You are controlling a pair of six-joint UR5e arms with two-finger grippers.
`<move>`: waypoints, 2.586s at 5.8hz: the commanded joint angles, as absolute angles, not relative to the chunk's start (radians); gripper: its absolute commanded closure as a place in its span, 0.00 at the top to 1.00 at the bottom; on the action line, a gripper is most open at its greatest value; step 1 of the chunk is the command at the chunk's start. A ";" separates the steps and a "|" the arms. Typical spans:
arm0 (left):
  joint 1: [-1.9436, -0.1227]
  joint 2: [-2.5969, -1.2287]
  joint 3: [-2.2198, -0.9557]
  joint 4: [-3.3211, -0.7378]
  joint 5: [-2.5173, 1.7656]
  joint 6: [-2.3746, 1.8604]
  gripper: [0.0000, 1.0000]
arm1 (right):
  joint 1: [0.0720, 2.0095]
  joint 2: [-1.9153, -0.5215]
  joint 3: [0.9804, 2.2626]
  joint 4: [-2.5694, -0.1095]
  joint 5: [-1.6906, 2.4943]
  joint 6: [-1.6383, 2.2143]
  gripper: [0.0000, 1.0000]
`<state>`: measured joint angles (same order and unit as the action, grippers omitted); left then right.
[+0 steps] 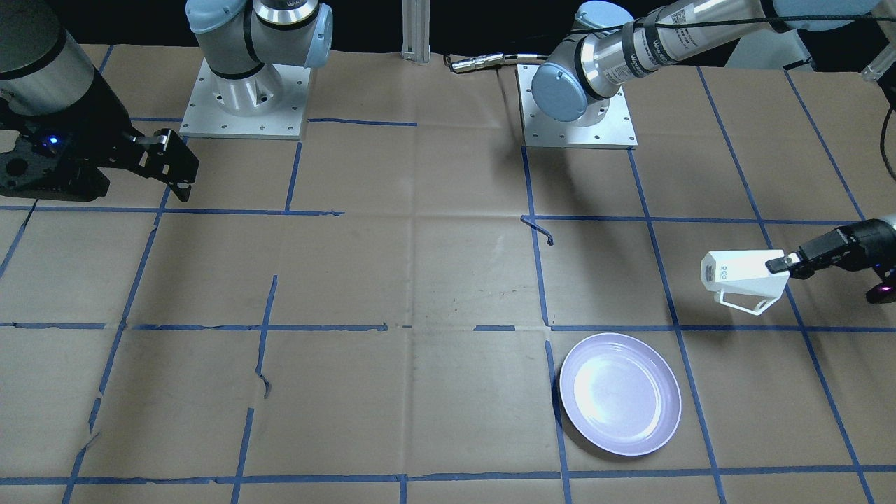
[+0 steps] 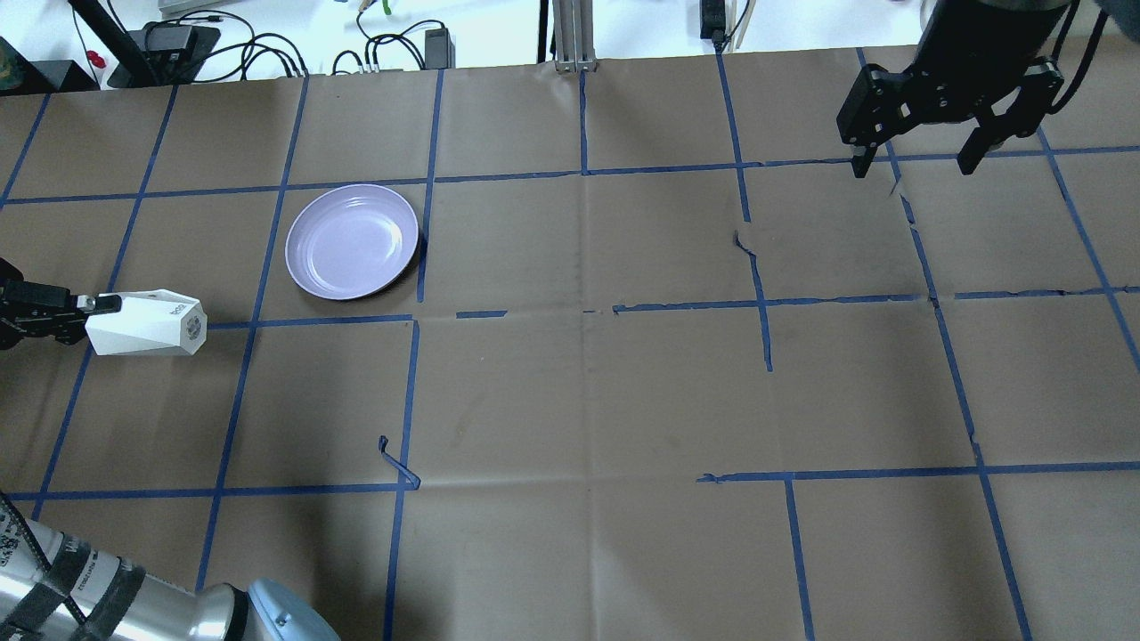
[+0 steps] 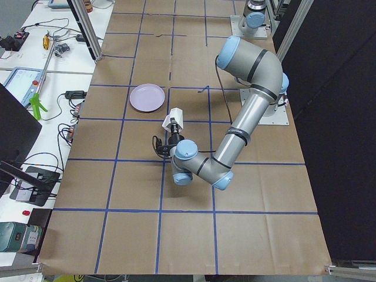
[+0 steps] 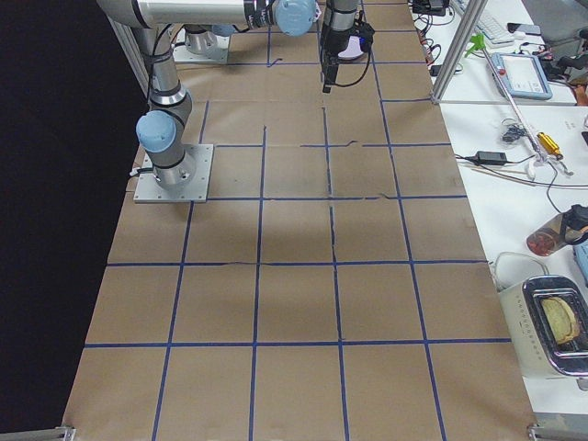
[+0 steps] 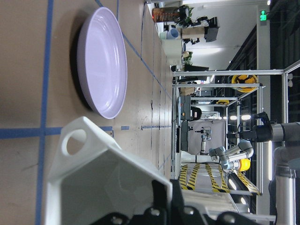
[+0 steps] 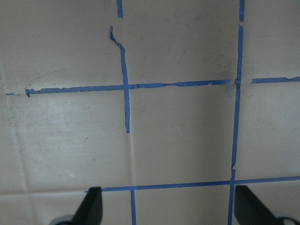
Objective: Flip cup and place on plate
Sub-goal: 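Carry the cup with the left gripper over the lavender plate, then rotate the cup upright and lower it onto the plate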
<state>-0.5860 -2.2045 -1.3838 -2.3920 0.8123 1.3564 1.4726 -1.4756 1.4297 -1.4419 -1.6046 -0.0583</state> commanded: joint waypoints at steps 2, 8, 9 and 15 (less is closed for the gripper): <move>-0.592 -1.895 -1.376 -2.338 0.822 0.988 0.00 | 1.473 -1.476 1.430 -1.442 -1.605 -0.058 1.00; -1.398 -1.841 -1.387 -1.352 1.491 0.068 0.00 | 1.473 -1.476 1.430 -1.442 -1.605 -0.058 1.00; -1.498 -1.845 -1.397 -1.283 1.575 0.016 0.00 | 1.473 -1.476 1.430 -1.442 -1.605 -0.058 1.00; -1.516 -1.976 -1.725 -0.824 1.657 0.107 0.00 | 1.473 -1.476 1.430 -1.442 -1.605 -0.058 1.00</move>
<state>-1.5155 -1.9582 -1.6942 -0.8786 1.6338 0.0935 1.4726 -1.4757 1.4296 -1.4419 -1.6045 -0.0582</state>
